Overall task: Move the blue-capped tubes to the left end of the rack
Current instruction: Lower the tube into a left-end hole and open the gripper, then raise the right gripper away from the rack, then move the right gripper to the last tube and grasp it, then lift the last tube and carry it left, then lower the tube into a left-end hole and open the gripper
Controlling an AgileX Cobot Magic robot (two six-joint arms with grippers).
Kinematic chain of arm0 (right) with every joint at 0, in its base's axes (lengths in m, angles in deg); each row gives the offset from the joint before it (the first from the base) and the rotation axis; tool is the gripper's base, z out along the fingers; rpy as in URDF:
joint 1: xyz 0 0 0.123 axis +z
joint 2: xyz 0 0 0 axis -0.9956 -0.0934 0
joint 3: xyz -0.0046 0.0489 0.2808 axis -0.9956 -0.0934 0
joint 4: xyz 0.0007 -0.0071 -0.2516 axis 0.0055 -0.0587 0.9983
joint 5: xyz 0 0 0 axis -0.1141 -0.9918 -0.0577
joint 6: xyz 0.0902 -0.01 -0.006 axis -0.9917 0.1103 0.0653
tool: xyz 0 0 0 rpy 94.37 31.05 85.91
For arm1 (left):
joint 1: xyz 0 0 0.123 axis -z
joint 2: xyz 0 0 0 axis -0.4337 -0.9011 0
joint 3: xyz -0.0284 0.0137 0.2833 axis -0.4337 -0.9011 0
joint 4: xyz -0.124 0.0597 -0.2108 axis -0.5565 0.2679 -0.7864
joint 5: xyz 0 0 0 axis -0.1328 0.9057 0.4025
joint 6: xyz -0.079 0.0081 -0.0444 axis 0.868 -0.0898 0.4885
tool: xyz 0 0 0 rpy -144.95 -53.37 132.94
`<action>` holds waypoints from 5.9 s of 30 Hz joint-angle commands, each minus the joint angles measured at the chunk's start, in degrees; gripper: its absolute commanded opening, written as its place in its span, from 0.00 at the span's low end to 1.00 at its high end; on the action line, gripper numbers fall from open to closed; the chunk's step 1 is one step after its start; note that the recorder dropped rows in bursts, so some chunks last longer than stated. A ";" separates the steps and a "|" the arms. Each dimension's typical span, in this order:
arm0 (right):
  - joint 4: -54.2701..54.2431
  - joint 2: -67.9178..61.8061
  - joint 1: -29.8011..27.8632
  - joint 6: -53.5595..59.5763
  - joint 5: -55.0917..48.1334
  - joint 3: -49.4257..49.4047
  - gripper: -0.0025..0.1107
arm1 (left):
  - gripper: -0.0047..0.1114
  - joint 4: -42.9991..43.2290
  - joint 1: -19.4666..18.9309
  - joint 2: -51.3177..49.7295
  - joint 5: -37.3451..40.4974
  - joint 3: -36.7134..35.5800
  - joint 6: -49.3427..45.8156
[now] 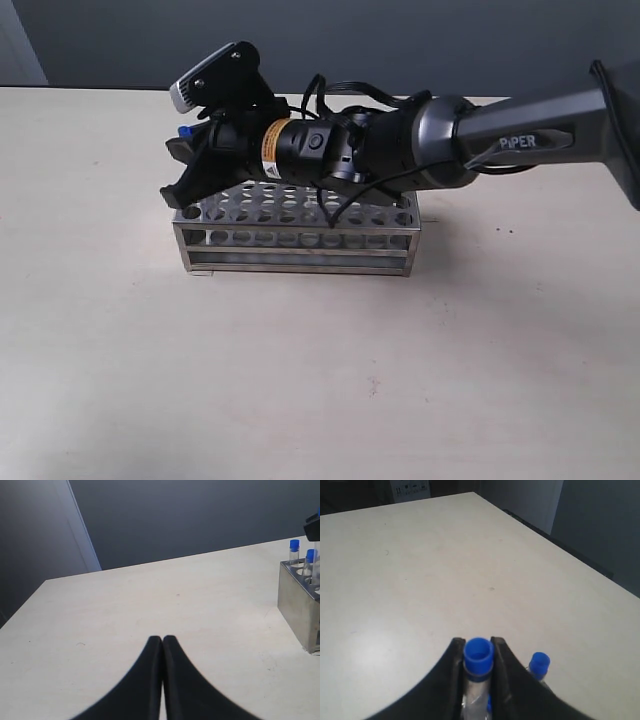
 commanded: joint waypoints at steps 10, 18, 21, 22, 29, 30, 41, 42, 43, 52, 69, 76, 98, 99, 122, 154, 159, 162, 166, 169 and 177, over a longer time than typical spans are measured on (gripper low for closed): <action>0.53 -3.87 -0.29 -2.53 -0.68 -0.10 0.11 | 0.04 -0.20 0.35 -0.26 -0.77 0.11 0.20; 3.31 -3.87 -0.29 -4.63 -0.69 -0.10 0.36 | 0.04 -0.20 0.35 -0.26 -0.77 0.11 0.20; 3.31 -3.87 -0.29 -4.81 -0.69 -0.10 0.36 | 0.04 -0.20 0.35 -0.26 -0.77 0.11 0.20; 3.31 -3.73 -0.29 -4.81 -0.69 -0.10 0.36 | 0.04 -0.20 0.35 -0.26 -0.77 0.11 0.20; 3.31 1.97 -0.51 -4.81 -7.03 -0.10 0.36 | 0.04 -0.20 0.35 -0.26 -0.77 0.11 0.20; 3.31 3.15 -0.72 -4.81 -7.43 -0.10 0.36 | 0.04 -0.20 0.35 -0.26 -0.77 0.11 0.20; 3.75 13.74 -9.71 -4.42 -8.75 -2.65 0.36 | 0.04 -0.20 0.35 -0.26 -0.77 0.11 0.20; 3.75 13.74 -10.35 -5.04 -8.75 -3.44 0.36 | 0.04 -0.20 0.35 -0.26 -0.77 0.11 0.20; 3.75 13.64 -10.98 -5.30 -8.63 -4.61 0.36 | 0.04 -0.20 0.35 -0.26 -0.77 0.11 0.20; 3.75 10.85 -11.84 -5.30 -5.84 -12.21 0.36 | 0.04 -0.20 0.35 -0.26 -0.77 0.11 0.20; -4.28 6.60 -14.26 -4.17 6.16 -13.03 0.36 | 0.04 -0.20 0.35 -0.26 -0.77 0.11 0.20; -13.58 6.24 -14.26 2.96 9.93 -17.05 0.36 | 0.04 -0.20 0.35 -0.26 -0.77 0.11 0.20; -15.63 0.69 -14.03 5.26 14.74 -19.15 0.36 | 0.04 -0.20 0.35 -0.26 -0.77 0.11 0.20; -15.63 0.34 -14.03 5.26 14.74 -19.15 0.36 | 0.04 -0.20 0.35 -0.26 -0.77 0.11 0.20; -9.72 9.17 -11.82 5.14 15.75 -16.59 0.02 | 0.04 -0.20 0.35 -0.26 -0.77 0.11 0.20; -6.82 6.07 1.35 5.76 13.95 -10.94 0.02 | 0.04 -0.20 0.35 -0.26 -0.77 0.11 0.20; -6.82 6.07 1.35 6.69 12.68 -8.82 0.02 | 0.04 -0.20 0.35 -0.26 -0.77 0.11 0.20; -6.98 4.35 1.35 6.69 12.49 -8.32 0.02 | 0.04 -0.20 0.35 -0.26 -0.77 0.11 0.20; -9.34 1.71 1.35 6.80 12.49 -7.86 0.02 | 0.04 -0.20 0.35 -0.26 -0.77 0.11 0.20; -9.40 0.36 1.35 6.80 11.53 -6.87 0.02 | 0.04 -0.20 0.35 -0.26 -0.77 0.11 0.20; -8.31 -1.34 1.35 6.80 9.54 -6.87 0.08 | 0.04 -0.20 0.35 -0.26 -0.77 0.11 0.20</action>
